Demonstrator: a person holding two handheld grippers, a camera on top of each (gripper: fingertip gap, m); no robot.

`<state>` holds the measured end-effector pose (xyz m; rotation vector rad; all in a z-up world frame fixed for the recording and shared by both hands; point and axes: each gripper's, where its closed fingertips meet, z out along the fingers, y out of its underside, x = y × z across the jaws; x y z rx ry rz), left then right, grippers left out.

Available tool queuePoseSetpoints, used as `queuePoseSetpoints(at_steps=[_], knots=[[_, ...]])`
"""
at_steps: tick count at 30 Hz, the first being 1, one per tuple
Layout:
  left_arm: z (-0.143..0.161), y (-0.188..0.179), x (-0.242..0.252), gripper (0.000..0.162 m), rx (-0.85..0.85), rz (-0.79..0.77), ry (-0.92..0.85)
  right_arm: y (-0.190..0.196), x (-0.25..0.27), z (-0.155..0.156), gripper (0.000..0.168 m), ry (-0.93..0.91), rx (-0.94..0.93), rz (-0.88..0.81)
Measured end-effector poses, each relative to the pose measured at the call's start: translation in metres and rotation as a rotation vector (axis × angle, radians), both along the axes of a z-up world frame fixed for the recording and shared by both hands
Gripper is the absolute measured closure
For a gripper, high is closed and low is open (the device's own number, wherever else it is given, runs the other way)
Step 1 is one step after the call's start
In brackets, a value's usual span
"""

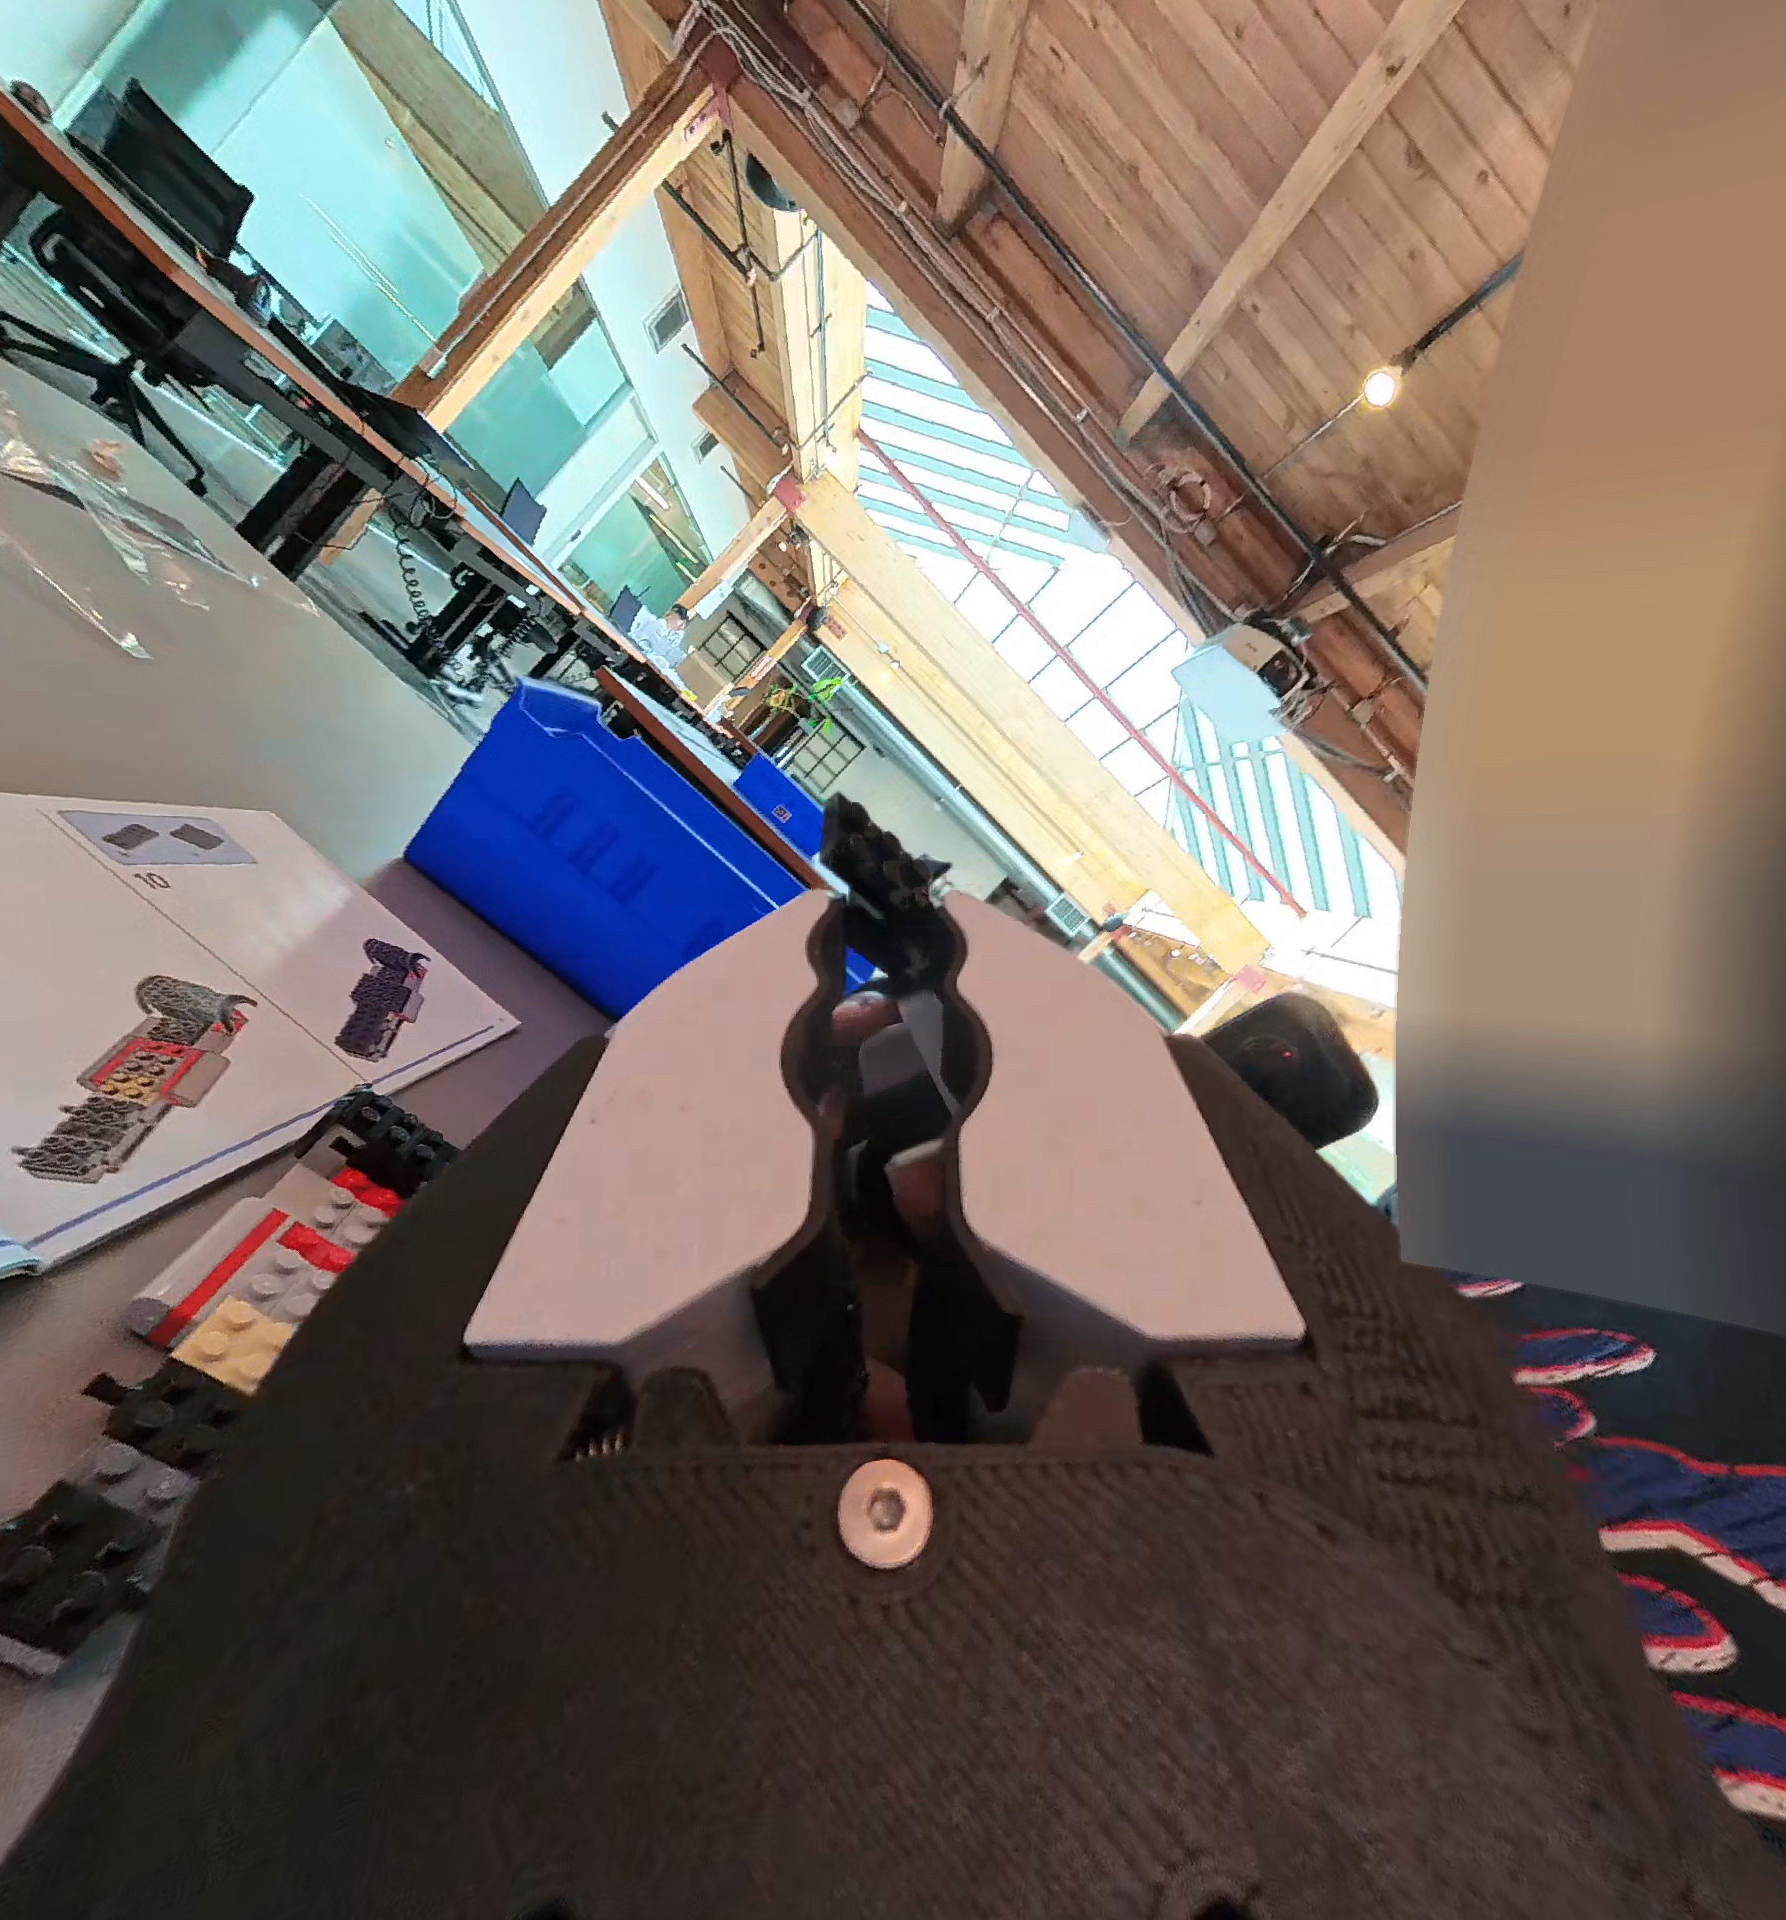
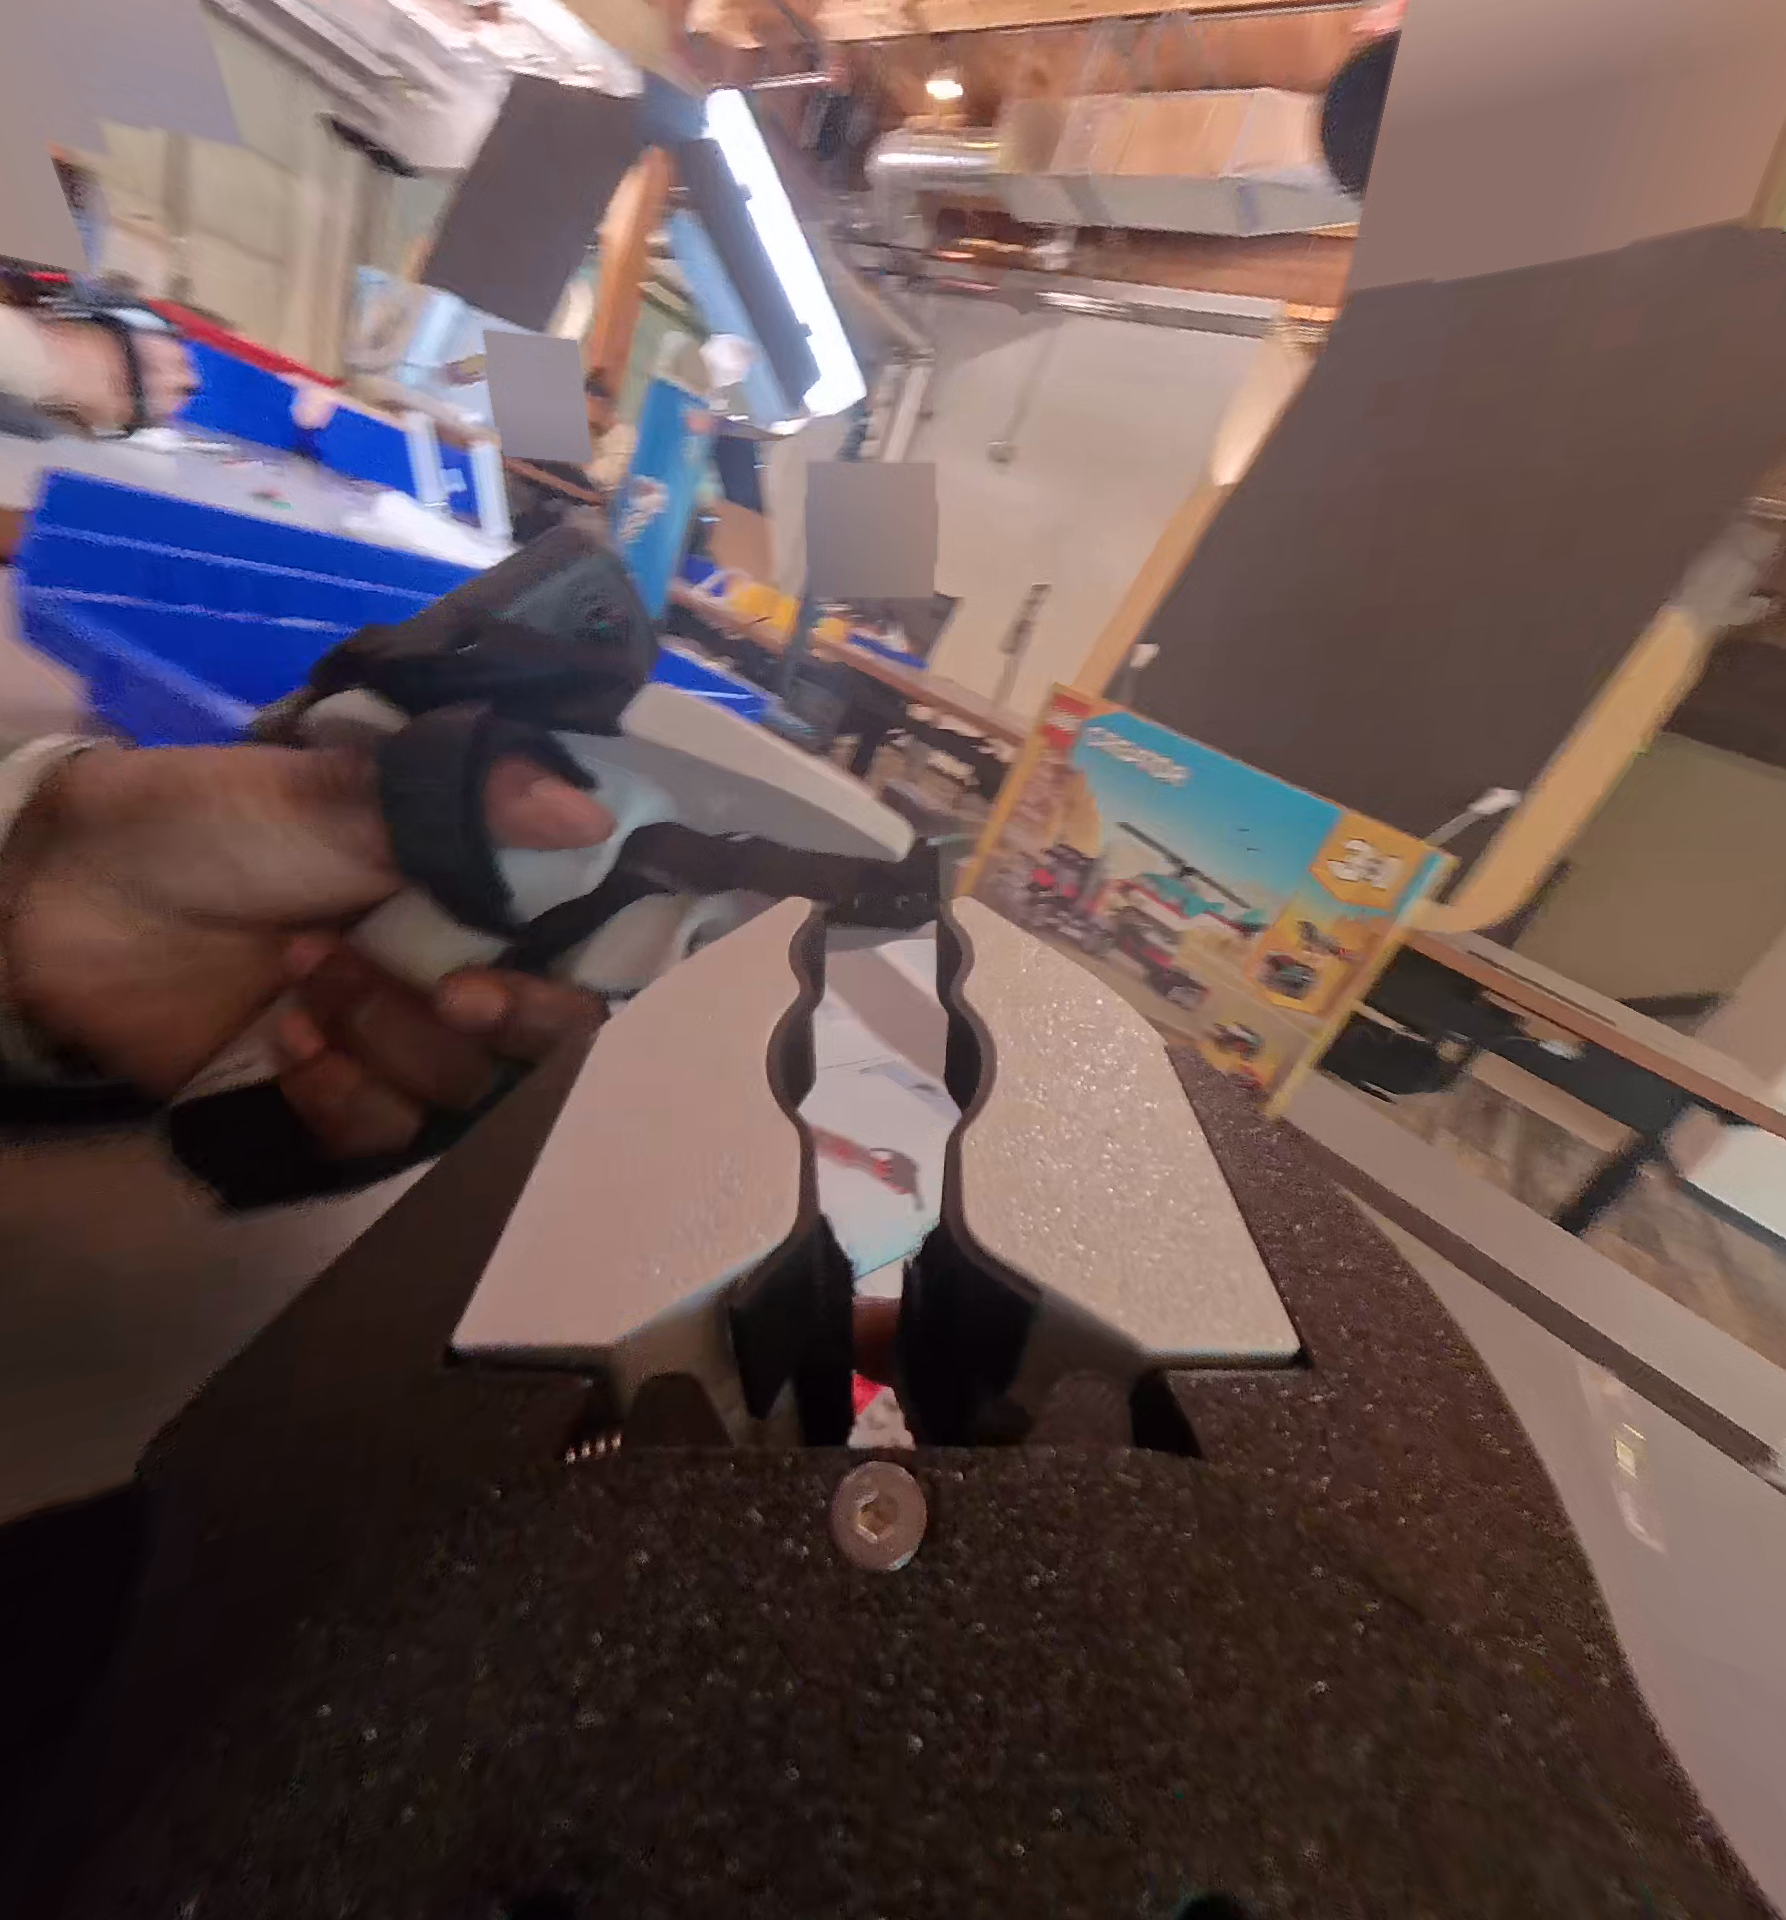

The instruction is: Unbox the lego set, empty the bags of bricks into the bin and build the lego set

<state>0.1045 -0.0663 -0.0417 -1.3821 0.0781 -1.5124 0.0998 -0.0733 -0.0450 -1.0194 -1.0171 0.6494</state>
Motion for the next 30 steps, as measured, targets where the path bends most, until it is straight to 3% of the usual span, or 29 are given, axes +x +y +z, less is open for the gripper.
queuePoseSetpoints(at_steps=[2, 4, 8, 12, 16, 19, 23, 25, 30], knots=[[-0.001, -0.003, -0.005, 0.151, 0.032, -0.045, 0.063, -0.021, -0.002, -0.011, 0.148, -0.079, -0.043, 0.217], [-0.009, -0.018, -0.002, 0.151, 0.053, -0.223, 0.194, -0.033, 0.008, -0.013, 0.139, -0.106, -0.178, 0.420], [-0.028, -0.039, 0.001, 0.151, 0.074, -0.492, 0.402, -0.019, 0.027, -0.005, 0.138, -0.160, -0.369, 0.621], [-0.036, -0.056, 0.011, 0.151, 0.035, -0.729, 0.451, -0.016, 0.024, -0.013, 0.137, -0.388, -0.211, 0.751], [-0.034, -0.060, 0.018, 0.150, 0.041, -0.807, 0.441, -0.043, 0.015, -0.026, 0.134, -0.581, -0.058, 0.936], [-0.037, -0.064, 0.019, 0.151, 0.050, -0.837, 0.471, -0.046, 0.011, -0.035, 0.144, -0.654, 0.037, 0.933], [-0.037, -0.049, 0.017, 0.150, 0.049, -0.727, 0.458, -0.036, 0.017, -0.036, 0.152, -0.652, 0.023, 0.838], [-0.049, -0.031, 0.013, 0.139, 0.085, -0.580, 0.579, -0.016, 0.024, -0.048, 0.152, -0.695, -0.035, 0.735], [-0.067, 0.005, 0.003, 0.128, 0.151, -0.274, 0.819, 0.043, 0.044, -0.088, 0.152, -0.853, -0.192, 0.490]])
